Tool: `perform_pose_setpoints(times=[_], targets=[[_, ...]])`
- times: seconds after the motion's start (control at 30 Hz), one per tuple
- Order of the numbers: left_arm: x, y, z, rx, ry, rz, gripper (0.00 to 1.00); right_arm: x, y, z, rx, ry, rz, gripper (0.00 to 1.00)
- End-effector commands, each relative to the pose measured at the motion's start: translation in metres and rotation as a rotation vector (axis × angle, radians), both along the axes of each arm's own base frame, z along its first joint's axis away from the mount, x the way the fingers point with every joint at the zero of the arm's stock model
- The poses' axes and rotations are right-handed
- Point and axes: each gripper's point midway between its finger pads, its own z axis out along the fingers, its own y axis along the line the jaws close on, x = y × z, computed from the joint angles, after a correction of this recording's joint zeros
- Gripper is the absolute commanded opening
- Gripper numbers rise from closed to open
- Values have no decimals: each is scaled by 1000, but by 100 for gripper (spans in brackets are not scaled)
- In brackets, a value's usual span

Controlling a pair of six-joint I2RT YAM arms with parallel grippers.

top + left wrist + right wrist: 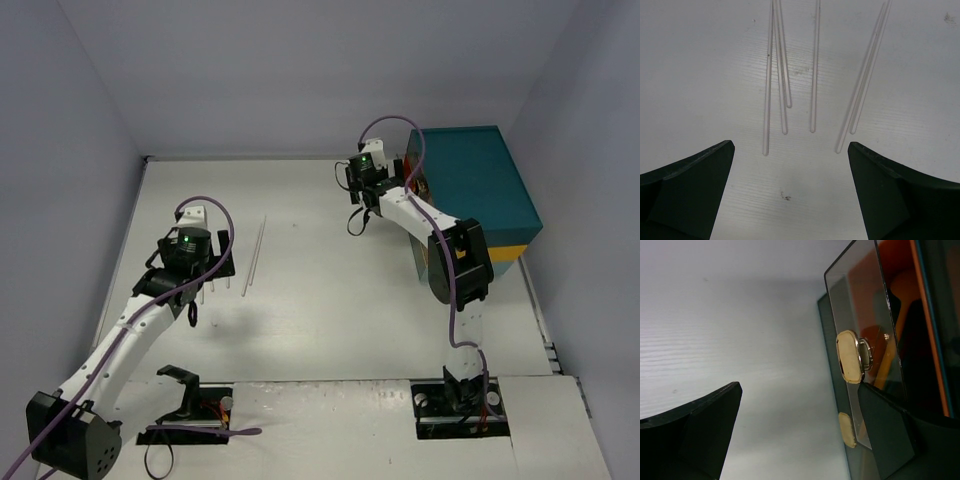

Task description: Sort the eating utensils into containers

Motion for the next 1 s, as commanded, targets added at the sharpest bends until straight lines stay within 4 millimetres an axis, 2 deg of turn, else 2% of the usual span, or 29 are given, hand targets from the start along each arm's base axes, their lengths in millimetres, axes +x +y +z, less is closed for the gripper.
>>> perform_pose_setpoints(times=[0.0, 0.37, 0.43, 0.5, 0.6, 0.67, 0.77, 0.87, 0.97], targets=[[13, -2, 19, -21, -64, 4, 97, -3, -33, 52, -7, -98, -99, 100], [14, -3, 17, -15, -52, 5, 97, -12, -42, 92, -20, -143, -117, 100], [14, -2, 17, -15, -50, 6, 97, -13, -37, 102, 9, -155, -91, 100], [14, -2, 17, -14, -49, 7, 97, -15, -19, 114, 80, -163, -9, 100], [14, -1, 16, -9, -48, 10, 97, -22, -4, 143, 134, -207, 56, 100], [14, -1, 16, -5, -46, 12, 97, -30, 0, 162, 143, -242, 69, 100], [14, 1, 18, 3, -48, 14, 97, -38, -5, 177, 147, -270, 68, 100], [14, 4, 20, 19, -54, 21, 98, -47, -18, 185, 136, -284, 45, 100], [13, 8, 22, 36, -58, 29, 97, -50, -27, 176, 121, -263, 35, 100]])
